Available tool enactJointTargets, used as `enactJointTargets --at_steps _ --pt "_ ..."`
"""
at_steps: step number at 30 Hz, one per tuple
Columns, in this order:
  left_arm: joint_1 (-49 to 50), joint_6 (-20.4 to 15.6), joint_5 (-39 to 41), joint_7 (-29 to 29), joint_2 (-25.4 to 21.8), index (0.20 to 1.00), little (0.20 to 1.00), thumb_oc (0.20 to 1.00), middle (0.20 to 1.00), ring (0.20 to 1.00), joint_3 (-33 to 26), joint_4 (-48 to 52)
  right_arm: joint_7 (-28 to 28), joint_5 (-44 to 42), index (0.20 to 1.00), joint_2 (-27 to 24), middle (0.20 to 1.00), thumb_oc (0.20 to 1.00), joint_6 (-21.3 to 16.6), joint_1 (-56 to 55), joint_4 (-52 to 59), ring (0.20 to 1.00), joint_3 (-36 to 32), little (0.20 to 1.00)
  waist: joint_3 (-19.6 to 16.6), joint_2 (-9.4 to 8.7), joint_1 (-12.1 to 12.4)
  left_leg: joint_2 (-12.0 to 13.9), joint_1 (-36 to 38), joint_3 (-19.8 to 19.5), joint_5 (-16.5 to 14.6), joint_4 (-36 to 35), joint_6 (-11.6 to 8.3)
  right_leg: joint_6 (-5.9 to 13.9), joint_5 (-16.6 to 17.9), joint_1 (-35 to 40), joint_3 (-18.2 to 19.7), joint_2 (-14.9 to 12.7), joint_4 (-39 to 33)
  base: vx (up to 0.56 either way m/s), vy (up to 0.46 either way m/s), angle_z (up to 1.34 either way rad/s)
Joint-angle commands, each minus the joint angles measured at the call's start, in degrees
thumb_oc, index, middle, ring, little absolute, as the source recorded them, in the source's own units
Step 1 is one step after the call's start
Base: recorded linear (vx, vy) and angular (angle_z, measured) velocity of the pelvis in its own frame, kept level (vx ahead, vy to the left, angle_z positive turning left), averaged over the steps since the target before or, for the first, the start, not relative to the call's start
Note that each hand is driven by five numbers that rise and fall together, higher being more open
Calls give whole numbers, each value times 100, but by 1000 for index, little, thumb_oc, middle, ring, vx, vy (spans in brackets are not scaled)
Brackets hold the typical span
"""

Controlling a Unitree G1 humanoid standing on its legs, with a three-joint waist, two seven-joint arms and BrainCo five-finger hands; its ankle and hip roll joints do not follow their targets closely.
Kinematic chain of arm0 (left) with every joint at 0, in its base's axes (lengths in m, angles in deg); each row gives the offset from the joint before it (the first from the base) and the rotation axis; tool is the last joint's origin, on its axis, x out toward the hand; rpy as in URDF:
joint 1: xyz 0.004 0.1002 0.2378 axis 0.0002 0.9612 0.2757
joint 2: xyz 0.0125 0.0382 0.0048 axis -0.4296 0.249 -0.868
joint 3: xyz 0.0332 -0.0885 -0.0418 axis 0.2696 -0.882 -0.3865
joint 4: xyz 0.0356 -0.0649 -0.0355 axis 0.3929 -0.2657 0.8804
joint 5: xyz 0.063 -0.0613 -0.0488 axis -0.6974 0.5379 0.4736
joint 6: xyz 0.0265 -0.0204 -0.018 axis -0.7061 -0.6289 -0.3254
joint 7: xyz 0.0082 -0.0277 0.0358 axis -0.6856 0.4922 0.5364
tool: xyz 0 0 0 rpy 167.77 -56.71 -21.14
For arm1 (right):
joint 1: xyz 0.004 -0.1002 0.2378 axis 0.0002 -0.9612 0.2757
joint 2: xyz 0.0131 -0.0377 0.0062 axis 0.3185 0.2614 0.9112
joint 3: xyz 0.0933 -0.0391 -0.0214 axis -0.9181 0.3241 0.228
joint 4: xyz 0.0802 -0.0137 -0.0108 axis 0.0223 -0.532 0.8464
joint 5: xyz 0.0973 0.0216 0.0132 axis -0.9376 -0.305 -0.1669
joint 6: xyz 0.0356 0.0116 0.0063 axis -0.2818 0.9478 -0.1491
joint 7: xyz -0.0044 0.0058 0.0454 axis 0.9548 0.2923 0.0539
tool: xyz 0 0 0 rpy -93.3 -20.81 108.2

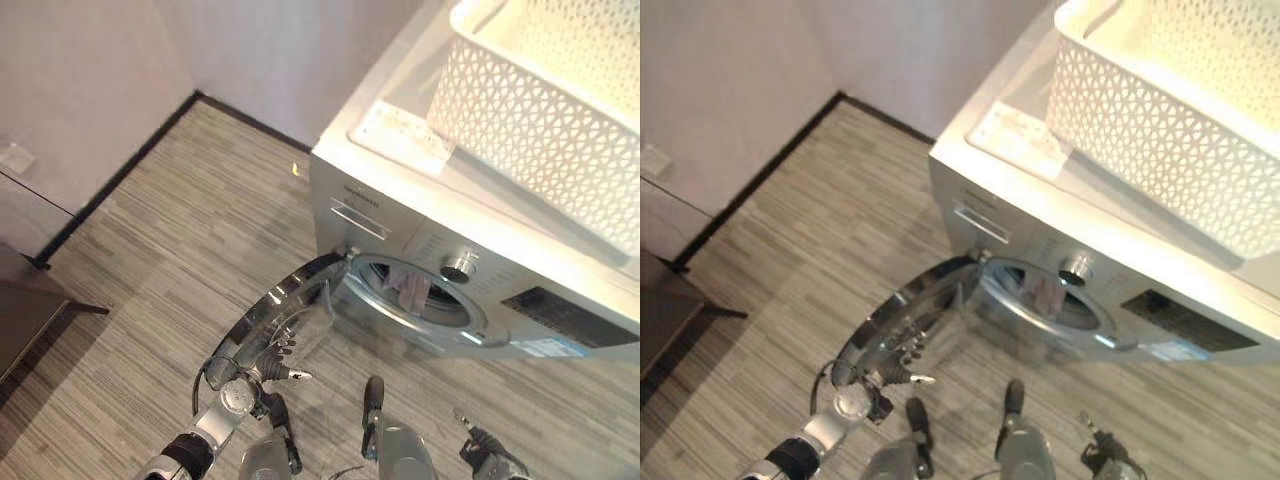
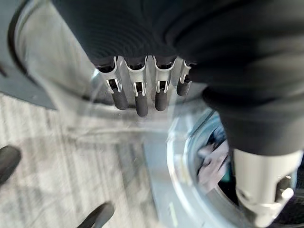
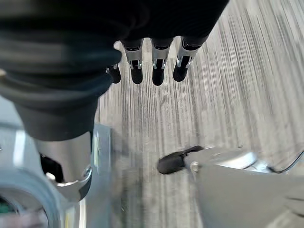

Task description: Grab the laundry basket,head to the washer,open it,put in the laundry and shut it.

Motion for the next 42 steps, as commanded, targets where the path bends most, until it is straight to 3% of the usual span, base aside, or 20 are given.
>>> enactJointTargets --at_steps 1,4,6,9,15,19,21,22,23,25,28,30,33,35,39,42 --pt "-106 -318 360 64 -74 1000 1000 1000 1000 1000 -41 517 131 150 1000 -48 1000 1000 -20 121 -128 1000 184 1000 128 -134 117 -280 -390 -1574 -763 1156 -260 222 -513 219 342 238 -109 36 129 -40" --pt "76 -305 331 124 -133 1000 1000 1000 1000 1000 -163 745 111 308 1000 -142 1000 1000 92 -5 -258 1000 45 1000 -58 56 20 -302 -65 -1602 -986 970 -315 248 -516 389 372 162 -119 46 263 -21" --pt "136 -299 200 131 -170 1000 1000 1000 1000 1000 -266 814 132 341 1000 -156 1000 1000 163 -29 -296 1000 -156 1000 -216 116 -22 -431 218 -1423 -1251 789 -267 336 -418 509 399 -37 -101 49 359 3" --pt "182 -299 164 169 -193 1000 1000 1000 1000 1000 -291 896 110 340 1000 -149 1000 1000 212 -38 -343 1000 -226 1000 -230 124 8 -482 341 -1328 -1300 737 -224 376 -369 559 431 -111 -91 20 232 -7" --pt "108 -275 253 209 61 1000 1000 1000 1000 1000 -294 867 91 473 1000 98 1000 1000 347 129 -308 1000 -210 1000 -363 217 -36 -996 655 -967 -1656 627 232 688 -58 328 758 -612 124 -96 340 -32" --pt "-152 -376 131 125 186 1000 1000 1000 1000 1000 -88 694 -1 537 1000 246 1000 1000 370 160 -320 1000 -103 1000 -423 236 -77 -1060 714 -687 -1573 516 392 799 93 9 886 -698 432 -161 164 -44" --pt "-266 -427 280 182 171 1000 1000 1000 1000 1000 1 856 32 622 1000 253 1000 1000 388 171 -470 1000 -95 1000 -441 327 -49 -977 673 -641 -1417 444 430 765 -144 44 722 -676 783 -237 46 -45" --pt "-217 -378 1165 249 193 1000 1000 1000 1000 1000 -240 1092 22 649 1000 261 1000 1000 435 85 -535 1000 -155 1000 -476 366 -15 -931 740 -672 -1284 296 455 662 -481 214 711 -608 1321 -172 18 -23" --pt "-216 -374 1169 251 187 1000 1000 1000 1000 1000 -243 1099 22 649 1000 264 1000 1000 436 87 -534 1000 -153 1000 -485 357 -18 -940 726 -672 -1256 282 456 661 -463 197 713 -616 1313 -136 -20 -12" --pt "-141 -337 2072 167 261 1000 1000 1000 1000 1000 -616 1262 -14 585 1000 302 1000 1000 441 -51 -588 1000 -279 1000 -653 316 93 -927 696 -745 -1116 180 496 609 -743 487 662 -510 1766 -66 -76 -17" --pt "-99 -466 2513 159 185 1000 1000 1000 1000 1000 -1025 1768 -24 617 1000 345 1000 1000 428 -199 -629 1000 -355 1000 -866 159 298 -937 685 -749 -939 31 416 576 -740 957 533 -466 1534 -56 -148 -3" --pt "-81 -576 2743 248 -43 1000 1000 1000 1000 1000 -1290 2250 -73 941 1000 349 1000 1000 477 -311 -660 1000 -274 1000 -1063 83 366 -802 744 -677 -927 -89 296 554 -883 1223 504 -398 1104 -8 -225 -18" --pt "-59 -639 2893 233 -156 1000 1000 1000 1000 1000 -1481 2583 -77 1153 1000 382 1000 1000 484 -353 -654 1000 -182 1000 -1084 5 404 -683 720 -698 -844 -84 162 471 -982 1411 458 -266 647 -62 -244 -6" --pt "-176 -740 2868 170 -171 1000 1000 1000 1000 1000 -1622 2804 -123 1262 1000 421 1000 1000 452 -350 -590 1000 11 1000 -1050 -85 473 -528 548 -805 -621 -59 -49 363 -1008 1534 317 -56 253 -148 -288 7" --pt "-295 -817 2780 74 -88 1000 1000 1000 1000 1000 -1637 2802 -183 1325 1000 434 1000 1000 416 -361 -455 1000 172 1000 -1027 -146 425 -441 378 -816 -403 -73 -182 295 -1010 1661 120 58 -49 -140 -142 21" --pt "-909 -839 2017 -361 21 1000 1000 1000 1000 1000 -1555 2373 -174 1427 1000 282 1000 1000 306 -295 -214 1000 460 1000 -862 -302 231 -37 -10 -117 -240 437 -289 169 -958 1515 -109 57 -36 -257 -66 39"
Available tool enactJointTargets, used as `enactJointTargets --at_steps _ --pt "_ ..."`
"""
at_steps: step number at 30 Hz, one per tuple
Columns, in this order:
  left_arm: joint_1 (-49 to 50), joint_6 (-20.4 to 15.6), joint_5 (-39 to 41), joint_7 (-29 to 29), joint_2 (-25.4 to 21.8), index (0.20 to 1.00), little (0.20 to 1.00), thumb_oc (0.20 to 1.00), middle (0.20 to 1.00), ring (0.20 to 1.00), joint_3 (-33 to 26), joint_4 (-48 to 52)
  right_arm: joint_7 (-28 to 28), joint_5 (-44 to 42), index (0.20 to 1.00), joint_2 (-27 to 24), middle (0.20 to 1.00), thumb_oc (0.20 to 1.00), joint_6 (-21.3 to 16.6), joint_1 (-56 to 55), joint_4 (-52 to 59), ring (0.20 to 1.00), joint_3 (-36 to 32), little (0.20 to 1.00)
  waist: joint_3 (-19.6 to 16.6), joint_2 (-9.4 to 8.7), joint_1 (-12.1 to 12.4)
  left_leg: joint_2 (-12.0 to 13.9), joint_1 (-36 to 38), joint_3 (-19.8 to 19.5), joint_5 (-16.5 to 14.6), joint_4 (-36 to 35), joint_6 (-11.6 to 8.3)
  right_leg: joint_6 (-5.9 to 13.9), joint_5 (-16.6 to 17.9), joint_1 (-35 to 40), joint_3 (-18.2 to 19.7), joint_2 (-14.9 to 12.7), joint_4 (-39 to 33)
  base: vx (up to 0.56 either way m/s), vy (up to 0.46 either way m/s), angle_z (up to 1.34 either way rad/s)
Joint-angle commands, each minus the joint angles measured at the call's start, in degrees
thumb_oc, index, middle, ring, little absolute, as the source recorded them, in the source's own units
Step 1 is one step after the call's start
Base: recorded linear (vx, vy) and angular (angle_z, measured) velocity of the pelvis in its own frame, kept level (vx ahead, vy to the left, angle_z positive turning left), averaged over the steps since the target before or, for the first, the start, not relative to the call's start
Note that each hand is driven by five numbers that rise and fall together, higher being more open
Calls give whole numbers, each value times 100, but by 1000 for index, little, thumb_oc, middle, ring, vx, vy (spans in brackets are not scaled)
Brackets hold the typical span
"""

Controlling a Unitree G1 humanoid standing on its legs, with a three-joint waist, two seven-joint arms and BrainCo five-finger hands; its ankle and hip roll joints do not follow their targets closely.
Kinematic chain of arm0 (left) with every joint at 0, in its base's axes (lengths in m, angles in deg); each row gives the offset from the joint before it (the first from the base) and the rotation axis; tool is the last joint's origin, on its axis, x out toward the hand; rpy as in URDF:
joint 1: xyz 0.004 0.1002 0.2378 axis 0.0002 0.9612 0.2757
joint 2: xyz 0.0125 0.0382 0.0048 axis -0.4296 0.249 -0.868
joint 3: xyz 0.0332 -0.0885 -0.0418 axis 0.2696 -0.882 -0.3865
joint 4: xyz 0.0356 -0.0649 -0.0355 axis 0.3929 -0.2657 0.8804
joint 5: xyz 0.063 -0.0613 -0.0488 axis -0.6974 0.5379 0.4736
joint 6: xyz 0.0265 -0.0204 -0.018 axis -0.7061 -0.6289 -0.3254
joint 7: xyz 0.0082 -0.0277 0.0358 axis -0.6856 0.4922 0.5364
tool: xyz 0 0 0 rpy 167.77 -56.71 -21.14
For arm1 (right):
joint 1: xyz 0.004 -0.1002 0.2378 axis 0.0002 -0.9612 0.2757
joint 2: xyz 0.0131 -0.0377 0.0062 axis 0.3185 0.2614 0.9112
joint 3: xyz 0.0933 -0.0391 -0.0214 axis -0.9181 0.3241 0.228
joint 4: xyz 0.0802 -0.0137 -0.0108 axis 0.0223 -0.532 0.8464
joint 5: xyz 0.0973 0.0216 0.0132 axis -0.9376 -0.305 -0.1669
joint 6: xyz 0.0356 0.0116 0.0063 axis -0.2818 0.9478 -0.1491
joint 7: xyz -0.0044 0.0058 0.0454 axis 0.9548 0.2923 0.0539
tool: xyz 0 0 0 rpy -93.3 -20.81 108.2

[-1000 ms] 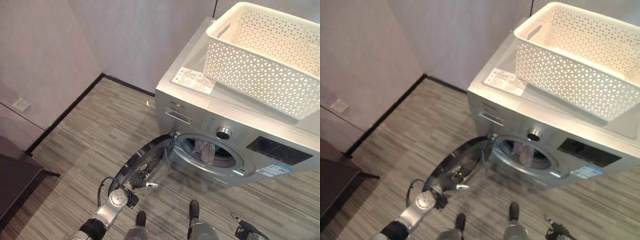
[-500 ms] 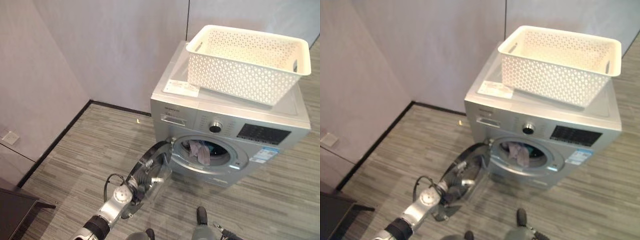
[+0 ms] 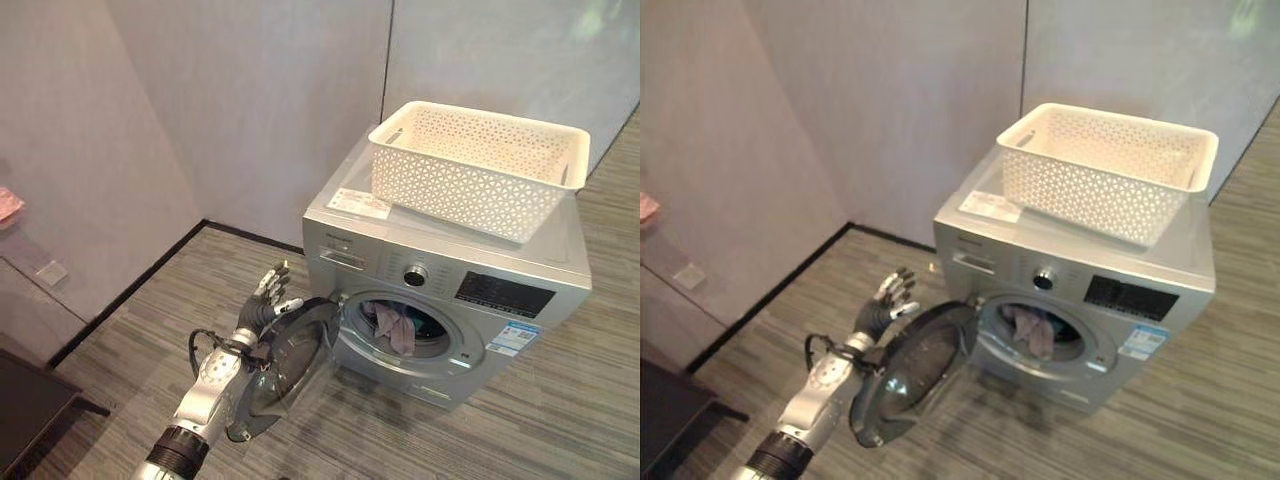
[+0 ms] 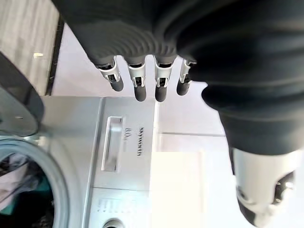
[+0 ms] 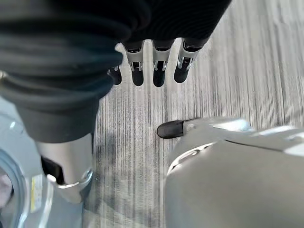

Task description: Grab the laundry basket,head to the washer,open it,put in the laundry and shut it.

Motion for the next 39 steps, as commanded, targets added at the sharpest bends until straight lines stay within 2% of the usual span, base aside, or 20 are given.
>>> enactJointTargets --at_steps 1,2,3,5,10,12,14,16,17,20,21,23,26,27,28,29,30,33,34,39 --pt "-960 -344 -814 -445 -302 1000 1000 1000 1000 1000 -322 31 -4 208 1000 38 1000 1000 -146 337 13 1000 247 1000 248 -563 -145 68 -412 589 -174 447 89 -89 -714 -13 -118 -164 368 -110 7 44" --pt "-998 -236 -1069 -510 -392 1000 1000 1000 1000 1000 -446 -129 -29 266 1000 1 1000 1000 -141 333 12 1000 297 1000 223 -554 -141 104 -184 444 -331 442 79 -86 -723 -31 -31 -138 366 -20 26 16" --pt "-1026 -185 -1355 -604 -502 1000 1000 1000 1000 1000 -568 -166 -49 317 1000 -22 1000 1000 -135 279 34 1000 302 1000 163 -521 -173 202 7 316 -303 295 43 -89 -730 -45 23 -99 342 12 48 -9" --pt "-1404 -20 -2179 -1061 -767 1000 1000 1000 1000 1000 -735 -539 -87 257 1000 -43 1000 1000 -114 189 8 1000 213 1000 75 -455 -257 419 123 166 41 -87 -43 -67 -720 -49 107 -25 264 39 69 -22" --pt "-2076 549 -3357 -1446 -1630 1000 1000 1000 1000 1000 -883 -1563 -218 207 1000 -145 1000 1000 -100 -77 128 1000 82 1000 -138 -346 -428 420 542 434 100 -838 -136 43 -579 36 126 -32 74 72 79 -15" --pt "-2177 562 -3461 -1487 -1740 1000 1000 1000 1000 1000 -867 -1778 -234 230 1000 -129 1000 1000 -110 -121 151 1000 89 1000 -128 -345 -441 412 541 449 74 -838 -149 54 -545 34 119 -41 42 12 68 -16" --pt "-2641 724 -3859 -1637 -2152 1000 1000 1000 1000 1000 -663 -2918 -293 297 1000 -161 1000 1000 -122 -258 186 1000 122 1000 -115 -378 -532 351 492 524 19 -838 -162 123 -427 -82 139 -100 17 -6 84 -7" --pt "-2842 752 -3987 -1689 -2287 1000 1000 1000 1000 1000 -552 -3317 -289 324 1000 -179 1000 1000 -144 -276 190 1000 147 1000 -106 -390 -564 335 450 546 2 -838 -162 143 -398 -137 163 -123 17 -32 58 -14" --pt "-3261 893 -4431 -1785 -2559 1000 1000 1000 1000 1000 -156 -4230 -275 338 1000 -238 1000 1000 -197 -229 214 1000 217 1000 -42 -417 -626 313 354 561 6 -838 -153 183 -312 -286 207 -150 17 -84 61 -9" --pt "-3915 991 -4750 -1668 -2693 1000 1000 1000 1000 1000 446 -5651 -258 350 1000 -306 1000 1000 -298 -117 285 1000 383 1000 38 -499 -699 313 167 619 23 -838 -143 224 -208 -581 305 -150 17 -100 46 -12" --pt "-3917 990 -4749 -1668 -2693 1000 1000 1000 1000 1000 448 -5652 -258 350 1000 -305 1000 1000 -298 -117 285 1000 382 1000 37 -500 -698 313 165 619 23 -838 -143 224 -207 -583 306 -151 17 -71 36 -26" --pt "-4101 1070 -4698 -1282 -2757 1000 1000 1000 1000 1000 605 -6594 -264 296 1000 -366 1000 1000 -330 20 378 1000 535 1000 157 -650 -762 350 -23 704 60 -838 -135 250 -103 -867 433 -122 17 -126 16 -17" --pt "-3871 1177 -4629 -950 -2735 1000 1000 1000 1000 1000 444 -7213 -314 294 1000 -367 1000 1000 -283 80 465 1000 628 1000 185 -766 -802 384 -116 787 77 -838 -134 264 -65 -1016 516 -107 17 -60 -1 -17" --pt "-3512 1250 -4610 -631 -2621 1000 1000 1000 1000 1000 252 -7657 -344 387 1000 -342 1000 1000 -230 94 477 1000 763 1000 201 -875 -822 416 -122 860 69 -838 -138 264 -50 -1079 577 -84 17 -10 -11 -33" --pt "-3350 1275 -4567 -565 -2616 1000 1000 1000 1000 1000 143 -7760 -353 398 1000 -332 1000 1000 -207 94 477 1000 782 1000 173 -912 -844 421 -147 874 80 -838 -135 266 -40 -1118 595 -83 17 -11 -11 -35" --pt "-3349 1275 -4567 -565 -2617 1000 1000 1000 1000 1000 143 -7760 -353 398 1000 -332 1000 1000 -207 94 477 1000 783 1000 172 -911 -844 421 -148 874 80 -838 -135 266 -40 -1119 595 -83 17 6 -15 -25" --pt "-2931 1315 -4558 -429 -2560 1000 1000 1000 1000 1000 -51 -7911 -344 505 1000 -319 1000 1000 -167 96 459 1000 853 1000 141 -994 -852 437 -119 938 70 -838 -133 259 -38 -1131 652 -82 17 19 -13 -10" --pt "-2278 1289 -4294 -389 -2463 1000 1000 1000 1000 1000 -524 -7904 -326 664 1000 -320 1000 1000 -137 88 477 1000 914 1000 83 -1040 -824 447 -55 1000 39 -838 -124 246 -51 -1122 710 -81 17 35 -3 -7" --pt "-2184 1235 -4039 -534 -2442 1000 1000 1000 1000 1000 -726 -7755 -304 659 1000 -301 1000 1000 -176 100 494 1000 908 1000 80 -1053 -802 451 -29 1013 37 -838 -121 241 -63 -1103 720 -75 17 0 0 0" --pt "-2049 1134 -3647 -701 -2368 1000 1000 1000 1000 1000 -952 -7546 -267 715 1000 -285 1000 1000 -231 100 656 1000 937 1000 71 -1158 -812 498 17 1052 18 -838 -126 249 -71 -1095 777 -27 17 4 -26 -6"
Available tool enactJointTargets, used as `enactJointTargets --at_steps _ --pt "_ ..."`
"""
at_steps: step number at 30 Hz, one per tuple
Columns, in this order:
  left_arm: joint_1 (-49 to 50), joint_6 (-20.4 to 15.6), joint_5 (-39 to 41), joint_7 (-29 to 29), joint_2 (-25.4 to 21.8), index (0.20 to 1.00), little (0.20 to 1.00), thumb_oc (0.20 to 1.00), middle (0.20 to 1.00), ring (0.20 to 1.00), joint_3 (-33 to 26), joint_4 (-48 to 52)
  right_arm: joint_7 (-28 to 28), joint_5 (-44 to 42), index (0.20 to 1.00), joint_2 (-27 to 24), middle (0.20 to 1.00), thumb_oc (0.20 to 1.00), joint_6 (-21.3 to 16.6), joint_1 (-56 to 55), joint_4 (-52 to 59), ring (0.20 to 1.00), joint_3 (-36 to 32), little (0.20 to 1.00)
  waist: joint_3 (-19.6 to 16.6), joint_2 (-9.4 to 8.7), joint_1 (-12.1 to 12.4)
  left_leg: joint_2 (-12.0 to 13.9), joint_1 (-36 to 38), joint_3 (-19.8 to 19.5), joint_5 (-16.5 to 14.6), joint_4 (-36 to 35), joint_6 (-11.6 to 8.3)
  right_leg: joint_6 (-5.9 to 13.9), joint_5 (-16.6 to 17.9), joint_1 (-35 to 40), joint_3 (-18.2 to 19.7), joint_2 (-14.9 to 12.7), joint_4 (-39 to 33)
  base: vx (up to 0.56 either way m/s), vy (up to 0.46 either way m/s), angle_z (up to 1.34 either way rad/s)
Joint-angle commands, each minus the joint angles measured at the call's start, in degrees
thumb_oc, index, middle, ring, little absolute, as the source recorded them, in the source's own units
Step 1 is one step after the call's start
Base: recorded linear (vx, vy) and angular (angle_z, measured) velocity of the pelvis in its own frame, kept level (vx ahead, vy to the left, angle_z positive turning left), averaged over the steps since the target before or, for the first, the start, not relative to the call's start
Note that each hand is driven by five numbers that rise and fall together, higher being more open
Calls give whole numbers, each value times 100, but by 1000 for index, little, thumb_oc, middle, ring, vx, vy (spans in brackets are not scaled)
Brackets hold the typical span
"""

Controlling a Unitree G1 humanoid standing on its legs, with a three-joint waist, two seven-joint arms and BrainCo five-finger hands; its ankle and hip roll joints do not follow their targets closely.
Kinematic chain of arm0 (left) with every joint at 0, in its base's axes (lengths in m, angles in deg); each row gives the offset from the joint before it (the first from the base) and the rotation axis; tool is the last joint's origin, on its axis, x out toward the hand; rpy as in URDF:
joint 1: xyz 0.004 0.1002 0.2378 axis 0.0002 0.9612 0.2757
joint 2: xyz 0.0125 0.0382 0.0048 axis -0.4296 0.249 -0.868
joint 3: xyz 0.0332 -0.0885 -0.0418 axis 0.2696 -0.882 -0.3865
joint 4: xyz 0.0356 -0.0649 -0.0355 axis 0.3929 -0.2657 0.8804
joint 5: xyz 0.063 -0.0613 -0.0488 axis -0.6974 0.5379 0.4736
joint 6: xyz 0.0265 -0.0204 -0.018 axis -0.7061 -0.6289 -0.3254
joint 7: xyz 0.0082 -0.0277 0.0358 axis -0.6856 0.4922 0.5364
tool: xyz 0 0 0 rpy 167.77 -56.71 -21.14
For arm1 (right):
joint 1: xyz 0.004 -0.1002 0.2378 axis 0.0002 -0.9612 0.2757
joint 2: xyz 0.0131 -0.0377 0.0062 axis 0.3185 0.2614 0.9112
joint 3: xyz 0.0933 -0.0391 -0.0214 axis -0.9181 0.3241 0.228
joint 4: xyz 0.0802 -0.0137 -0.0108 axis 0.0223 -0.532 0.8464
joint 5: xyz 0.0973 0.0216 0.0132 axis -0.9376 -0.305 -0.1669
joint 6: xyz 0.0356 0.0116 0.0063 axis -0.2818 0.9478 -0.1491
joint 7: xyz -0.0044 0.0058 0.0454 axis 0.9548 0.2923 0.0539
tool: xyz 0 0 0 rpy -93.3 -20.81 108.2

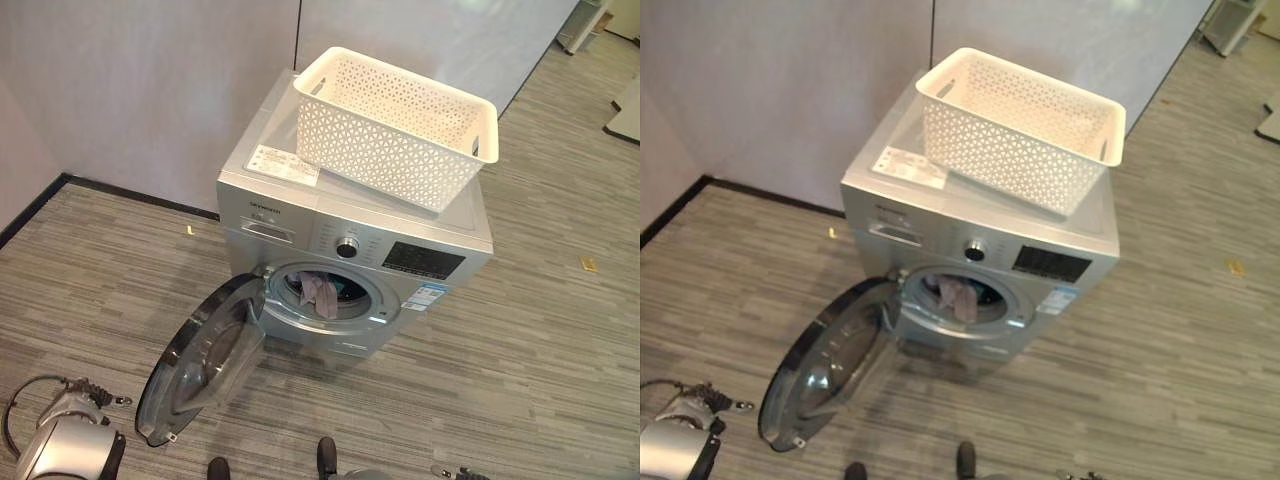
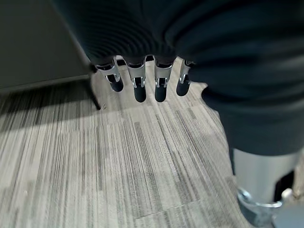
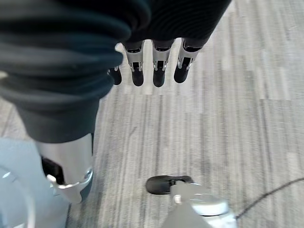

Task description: Grab the laundry basket,head to the washer,open it,put in the laundry and shut it.

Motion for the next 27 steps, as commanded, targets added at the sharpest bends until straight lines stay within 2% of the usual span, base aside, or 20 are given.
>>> enactJointTargets --at_steps 1,5,6,8,9,14,16,18,19,20,21,23,24,25,27 --pt "-564 -229 563 -300 -108 1000 1000 1000 1000 1000 -43 14 127 73 1000 60 1000 1000 -133 142 49 1000 112 1000 222 -218 0 172 215 -121 -293 32 38 496 -469 78 -31 -273 59 5 -39 -12" --pt "-777 -461 956 -511 -161 1000 1000 1000 1000 1000 50 580 165 -28 1000 77 1000 1000 -200 63 124 1000 83 1000 307 -239 37 195 153 -209 -261 32 34 492 -473 57 -85 -242 59 -26 -56 -1" --pt "-863 -632 1108 -722 10 1000 1000 1000 1000 1000 171 1078 191 -162 1000 93 1000 1000 -281 2 204 1000 48 1000 409 -224 74 199 83 -286 -214 32 28 479 -479 46 -122 -226 59 -43 -28 5" --pt "-879 -733 1222 -830 123 1000 1000 1000 1000 1000 237 1366 216 -250 1000 103 1000 1000 -328 -45 260 1000 23 1000 465 -213 88 217 33 -333 -180 32 21 466 -492 38 -154 -217 59 -84 -79 20" --pt "-944 -890 1373 -995 348 1000 1000 1000 1000 1000 411 1883 255 -450 1000 129 1000 1000 -451 -102 437 1000 -26 1000 578 -216 102 284 -76 -440 -89 32 -6 435 -514 2 -194 -153 59 -99 -107 23" --pt "-965 -973 1546 -926 593 1000 1000 1000 1000 1000 542 2184 287 -541 1000 141 1000 1000 -511 -89 567 1000 -27 1000 648 -228 89 373 -131 -474 -27 32 -37 418 -510 -50 -178 -56 59 -71 -89 7" --pt "-938 -1021 1543 -817 872 1000 1000 1000 1000 1000 756 2606 273 -551 1000 147 1000 1000 -492 -54 577 1000 -3 1000 694 -232 100 475 -185 -468 34 32 -63 385 -508 -104 -126 52 59 -86 -125 -2" --pt "-651 -1099 1763 -663 1145 1000 1000 1000 1000 1000 789 3384 306 -549 1000 85 1000 1000 -454 53 505 1000 -95 1000 771 -185 192 510 -241 -457 111 32 -64 377 -512 -145 -146 101 59 -81 -64 -4" --pt "-645 -1094 1762 -663 1145 1000 1000 1000 1000 1000 786 3392 305 -549 1000 83 1000 1000 -454 52 504 1000 -94 1000 770 -182 192 511 -241 -457 111 32 -65 376 -511 -145 -146 102 59 -126 -35 -7" --pt "-233 -1188 2058 -434 1486 1000 1000 1000 1000 1000 889 4220 331 -509 1000 13 1000 1000 -401 202 372 1000 -183 1000 849 -81 306 484 -393 -508 252 32 -76 363 -558 -213 -265 89 59 -127 -12 -6" --pt "-131 -1229 2182 -340 1632 1000 1000 1000 1000 1000 955 4438 344 -494 1000 -37 1000 1000 -375 281 336 1000 -229 1000 896 -46 342 432 -442 -517 305 32 -78 356 -567 -228 -299 55 59 -156 17 -1" --pt "0 -1261 2334 -185 1741 1000 1000 1000 1000 1000 1025 4679 352 -466 1000 -108 1000 1000 -350 342 367 1000 -286 1000 912 -18 358 356 -396 -476 250 32 -43 351 -547 -251 -330 -16 59 -66 54 6" --pt "278 -1348 2816 58 1883 1000 1000 1000 1000 1000 1052 5205 399 -507 1000 -248 1000 1000 -351 420 491 1000 -418 1000 890 -16 415 125 -97 -685 -265 233 90 347 -485 -242 -301 -164 59 -8 81 3" --pt "491 -1355 2912 157 1915 1000 1000 1000 1000 1000 1081 5474 393 -498 1000 -301 1000 1000 -365 364 555 1000 -477 1000 809 52 382 57 39 -781 -357 211 103 347 -484 -224 -310 -174 59 -13 126 -4" --pt "474 -1271 3192 282 2149 1000 1000 1000 1000 1000 1362 5712 407 -625 1000 -412 1000 1000 -352 329 601 1000 -692 1000 778 200 310 13 69 -833 -231 184 89 353 -455 -161 -398 -243 59 19 127 7"
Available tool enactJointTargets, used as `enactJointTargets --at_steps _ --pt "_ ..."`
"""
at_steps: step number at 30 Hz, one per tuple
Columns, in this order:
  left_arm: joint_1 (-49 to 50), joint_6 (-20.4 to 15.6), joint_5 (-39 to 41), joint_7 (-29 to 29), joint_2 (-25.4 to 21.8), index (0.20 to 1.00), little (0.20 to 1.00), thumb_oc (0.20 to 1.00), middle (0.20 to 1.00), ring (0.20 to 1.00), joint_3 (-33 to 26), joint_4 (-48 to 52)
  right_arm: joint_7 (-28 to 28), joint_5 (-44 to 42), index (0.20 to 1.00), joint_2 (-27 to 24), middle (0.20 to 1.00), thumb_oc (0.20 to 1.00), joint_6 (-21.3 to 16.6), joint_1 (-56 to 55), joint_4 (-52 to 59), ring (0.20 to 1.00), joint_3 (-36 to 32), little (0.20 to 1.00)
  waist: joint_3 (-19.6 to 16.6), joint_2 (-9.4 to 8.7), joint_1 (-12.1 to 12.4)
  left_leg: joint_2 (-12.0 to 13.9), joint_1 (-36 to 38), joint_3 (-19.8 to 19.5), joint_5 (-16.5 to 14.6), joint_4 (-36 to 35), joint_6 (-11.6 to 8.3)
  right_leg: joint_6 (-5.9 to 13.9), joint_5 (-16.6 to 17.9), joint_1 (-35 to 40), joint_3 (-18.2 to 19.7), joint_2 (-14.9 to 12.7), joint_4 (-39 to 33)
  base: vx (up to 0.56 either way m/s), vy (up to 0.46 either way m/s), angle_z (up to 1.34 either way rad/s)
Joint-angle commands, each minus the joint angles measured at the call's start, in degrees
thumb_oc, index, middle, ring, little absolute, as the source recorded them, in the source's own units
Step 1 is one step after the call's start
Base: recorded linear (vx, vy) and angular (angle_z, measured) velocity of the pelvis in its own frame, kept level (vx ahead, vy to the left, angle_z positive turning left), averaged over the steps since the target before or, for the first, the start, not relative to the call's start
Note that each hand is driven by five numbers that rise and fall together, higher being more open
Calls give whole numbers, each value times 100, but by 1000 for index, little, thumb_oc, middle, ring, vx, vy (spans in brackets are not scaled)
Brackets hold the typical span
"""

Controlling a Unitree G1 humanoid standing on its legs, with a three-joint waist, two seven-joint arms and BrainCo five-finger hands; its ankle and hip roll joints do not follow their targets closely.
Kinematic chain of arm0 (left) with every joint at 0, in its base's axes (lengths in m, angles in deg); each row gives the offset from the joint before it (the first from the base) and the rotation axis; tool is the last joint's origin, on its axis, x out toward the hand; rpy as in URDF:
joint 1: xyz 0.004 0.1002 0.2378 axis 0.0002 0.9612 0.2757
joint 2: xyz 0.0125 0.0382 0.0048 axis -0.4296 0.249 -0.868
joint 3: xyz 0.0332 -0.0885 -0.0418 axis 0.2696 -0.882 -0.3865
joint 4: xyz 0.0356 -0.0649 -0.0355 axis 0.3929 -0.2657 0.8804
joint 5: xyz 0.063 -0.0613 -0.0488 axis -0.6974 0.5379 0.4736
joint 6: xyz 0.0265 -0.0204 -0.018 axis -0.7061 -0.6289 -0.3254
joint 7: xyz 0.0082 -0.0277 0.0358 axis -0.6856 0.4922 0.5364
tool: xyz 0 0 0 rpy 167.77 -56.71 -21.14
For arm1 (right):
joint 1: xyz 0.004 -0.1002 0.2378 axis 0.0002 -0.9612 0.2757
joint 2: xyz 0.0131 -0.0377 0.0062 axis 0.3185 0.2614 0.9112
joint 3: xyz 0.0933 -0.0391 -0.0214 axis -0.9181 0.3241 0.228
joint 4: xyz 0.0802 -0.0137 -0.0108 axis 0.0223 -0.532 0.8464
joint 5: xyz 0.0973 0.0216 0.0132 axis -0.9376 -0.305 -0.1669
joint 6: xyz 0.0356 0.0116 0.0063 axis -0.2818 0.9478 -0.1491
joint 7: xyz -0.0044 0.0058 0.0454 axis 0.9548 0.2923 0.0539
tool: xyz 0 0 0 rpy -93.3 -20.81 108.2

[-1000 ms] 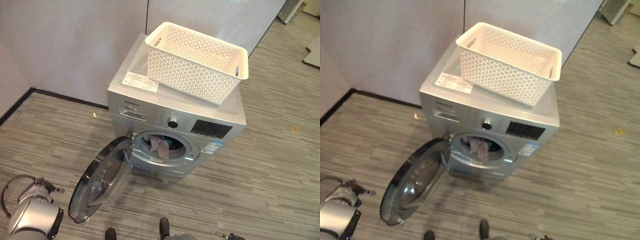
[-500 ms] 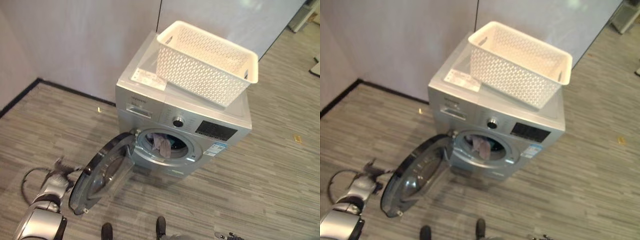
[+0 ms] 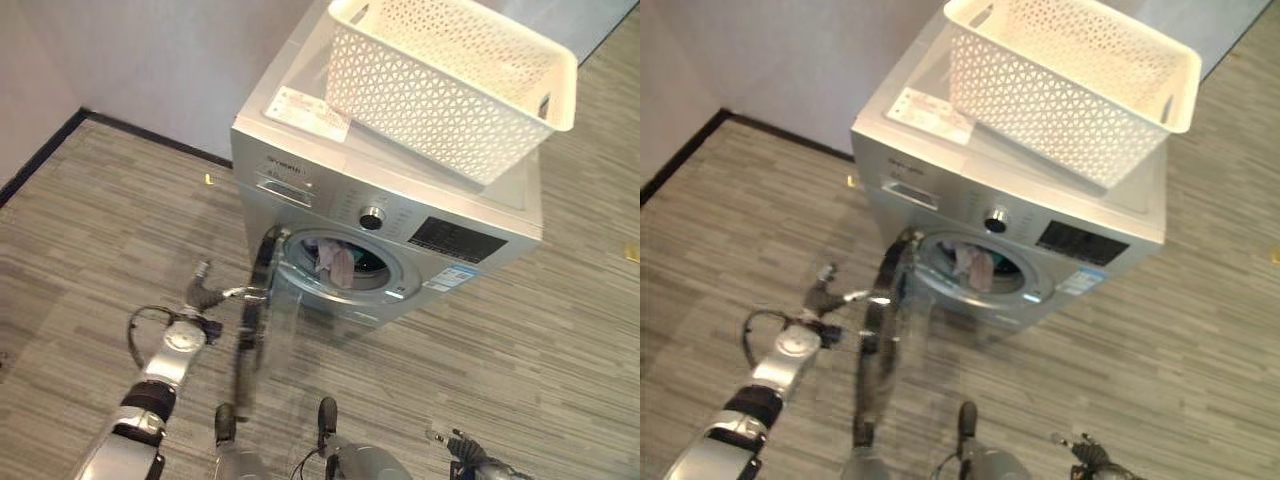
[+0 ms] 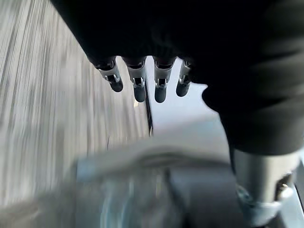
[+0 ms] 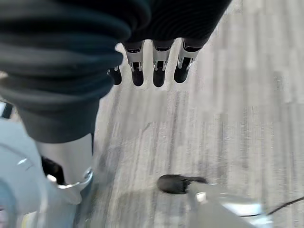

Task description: Grab the laundry basket,head to the washer,open it,put in the laundry and shut it.

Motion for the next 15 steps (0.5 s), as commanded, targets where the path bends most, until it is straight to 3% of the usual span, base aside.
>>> enactJointTargets --at_steps 1,3,5,12,15 --pt "-623 -294 472 459 544 1000 1000 1000 1000 1000 460 145 161 -239 1000 -351 1000 1000 -18 -78 -20 1000 -325 1000 -279 75 -197 -156 256 -407 -367 84 271 420 -443 -117 -241 -381 40 39 102 38" --pt "-583 -282 528 538 588 1000 1000 1000 1000 1000 578 317 156 -264 1000 -363 1000 1000 -13 -127 -36 1000 -386 1000 -354 125 -237 -181 313 -405 -394 37 282 429 -437 -80 -257 -397 40 47 64 21" --pt "-746 -195 730 697 886 1000 1000 1000 1000 1000 1061 507 151 -393 1000 -268 1000 1000 52 -202 -163 1000 -457 1000 -497 206 -328 -271 475 -365 -490 37 328 457 -422 106 -248 -476 40 54 77 2" --pt "-1525 -436 838 352 1841 1000 1000 1000 1000 1000 1822 -153 237 -434 1000 222 1000 1000 105 -335 -528 1000 -53 1000 -638 177 -480 -401 686 -296 -637 37 401 493 -421 362 -184 -570 40 19 28 -1" --pt "-1858 -599 511 211 1782 1000 1000 1000 1000 1000 1945 -185 228 -353 1000 263 1000 1000 79 -478 -503 1000 72 1000 -713 184 -599 -441 627 -283 -665 37 399 519 -392 348 -146 -592 40 0 0 0"
